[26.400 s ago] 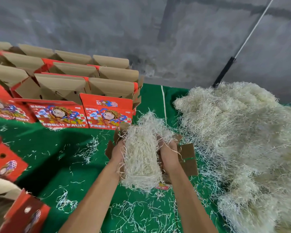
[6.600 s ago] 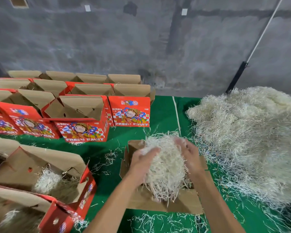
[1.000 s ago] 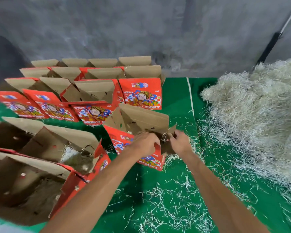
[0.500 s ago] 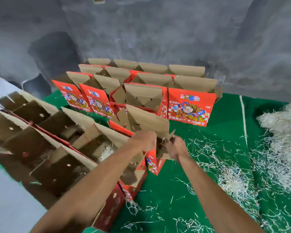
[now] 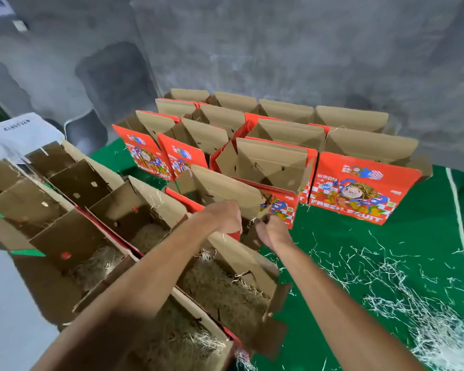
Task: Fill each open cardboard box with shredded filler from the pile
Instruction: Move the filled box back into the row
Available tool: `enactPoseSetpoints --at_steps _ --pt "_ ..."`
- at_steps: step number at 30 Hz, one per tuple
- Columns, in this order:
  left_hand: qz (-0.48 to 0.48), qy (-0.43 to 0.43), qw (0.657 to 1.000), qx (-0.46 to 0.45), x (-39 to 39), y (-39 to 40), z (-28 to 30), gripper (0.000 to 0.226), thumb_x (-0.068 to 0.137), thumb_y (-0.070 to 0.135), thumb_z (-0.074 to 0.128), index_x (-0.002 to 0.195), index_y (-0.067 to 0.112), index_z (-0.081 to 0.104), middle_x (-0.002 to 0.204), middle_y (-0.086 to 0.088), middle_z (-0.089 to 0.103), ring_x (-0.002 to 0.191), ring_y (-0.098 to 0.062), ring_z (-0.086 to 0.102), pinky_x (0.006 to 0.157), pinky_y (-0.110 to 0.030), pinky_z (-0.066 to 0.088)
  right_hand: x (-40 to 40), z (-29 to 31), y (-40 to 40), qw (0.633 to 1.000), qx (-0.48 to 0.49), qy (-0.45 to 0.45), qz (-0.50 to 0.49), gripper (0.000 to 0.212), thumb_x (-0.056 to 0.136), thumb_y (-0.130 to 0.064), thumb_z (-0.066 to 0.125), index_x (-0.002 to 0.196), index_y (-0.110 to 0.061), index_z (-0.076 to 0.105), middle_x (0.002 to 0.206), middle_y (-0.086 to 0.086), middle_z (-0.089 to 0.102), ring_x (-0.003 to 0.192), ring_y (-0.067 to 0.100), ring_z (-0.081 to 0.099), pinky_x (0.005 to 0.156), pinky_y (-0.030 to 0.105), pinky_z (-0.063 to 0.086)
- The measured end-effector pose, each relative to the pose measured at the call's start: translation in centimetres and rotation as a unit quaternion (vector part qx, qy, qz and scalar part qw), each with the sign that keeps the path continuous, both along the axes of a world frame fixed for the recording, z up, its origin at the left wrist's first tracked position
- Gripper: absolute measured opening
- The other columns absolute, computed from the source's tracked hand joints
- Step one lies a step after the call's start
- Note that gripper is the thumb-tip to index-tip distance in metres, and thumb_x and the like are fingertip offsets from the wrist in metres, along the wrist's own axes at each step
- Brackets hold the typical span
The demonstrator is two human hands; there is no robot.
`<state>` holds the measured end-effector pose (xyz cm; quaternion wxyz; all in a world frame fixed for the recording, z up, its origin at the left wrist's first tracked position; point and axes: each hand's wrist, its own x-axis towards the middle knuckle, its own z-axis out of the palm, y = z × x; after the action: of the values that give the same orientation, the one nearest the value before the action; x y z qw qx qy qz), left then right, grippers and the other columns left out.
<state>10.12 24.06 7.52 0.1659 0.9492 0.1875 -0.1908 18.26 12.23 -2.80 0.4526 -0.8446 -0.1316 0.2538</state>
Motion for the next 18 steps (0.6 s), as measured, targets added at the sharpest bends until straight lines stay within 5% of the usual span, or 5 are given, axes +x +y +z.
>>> enactPoseSetpoints --at_steps 3,7,11,13,18 --pt "0.011 -0.01 1.0 0.016 -0.1 3.1 -0.3 0.021 0.087 0.014 0.062 0.101 0.011 0.077 0.102 -0.006 0.074 0.098 -0.025 0.067 0.094 -0.041 0.053 0.2 -0.3 3.3 0.999 0.026 0.032 0.01 0.014 0.1 -0.023 0.055 0.091 -0.018 0.064 0.094 0.001 0.069 0.09 0.018 0.067 0.078 0.023 0.055" --pt "0.013 -0.006 0.997 0.072 -0.6 6.8 -0.3 0.03 0.089 0.011 0.051 0.111 0.009 0.071 0.112 -0.009 0.071 0.104 -0.029 0.065 0.096 -0.043 0.052 0.2 0.2 7.8 0.988 0.093 0.12 0.006 0.014 0.101 -0.014 0.053 0.106 -0.007 0.065 0.098 0.004 0.067 0.071 0.004 0.056 0.053 0.002 0.045" --pt "-0.056 -0.039 0.994 0.089 0.2 7.5 0.1 0.019 0.092 0.018 0.047 0.088 0.01 0.064 0.108 -0.011 0.067 0.097 -0.027 0.061 0.085 -0.032 0.049 -0.2 1.8 10.4 0.967 0.106 0.232 0.009 0.017 0.092 -0.031 0.066 0.09 -0.014 0.067 0.075 0.006 0.073 0.067 0.024 0.066 0.068 0.036 0.06" --pt "-0.065 -0.064 0.99 0.107 1.1 7.5 0.0 0.02 0.093 0.024 0.049 0.075 0.016 0.052 0.095 -0.009 0.063 0.089 -0.025 0.061 0.075 -0.032 0.049 0.1 2.5 10.4 0.967 0.14 0.215 0.008 0.017 0.098 -0.027 0.055 0.101 -0.021 0.071 0.091 0.003 0.073 0.083 0.023 0.067 0.078 0.038 0.058" --pt "-0.066 -0.16 0.981 0.092 3.9 5.7 -0.3 0.021 0.095 0.029 0.048 0.09 0.015 0.062 0.09 -0.004 0.063 0.086 -0.024 0.064 0.074 -0.036 0.057 3.4 4.1 6.4 0.969 0.244 0.007 -0.039 0.033 0.099 -0.005 0.048 0.1 -0.028 0.072 0.115 -0.005 0.069 0.097 0.01 0.067 0.07 0.021 0.056"
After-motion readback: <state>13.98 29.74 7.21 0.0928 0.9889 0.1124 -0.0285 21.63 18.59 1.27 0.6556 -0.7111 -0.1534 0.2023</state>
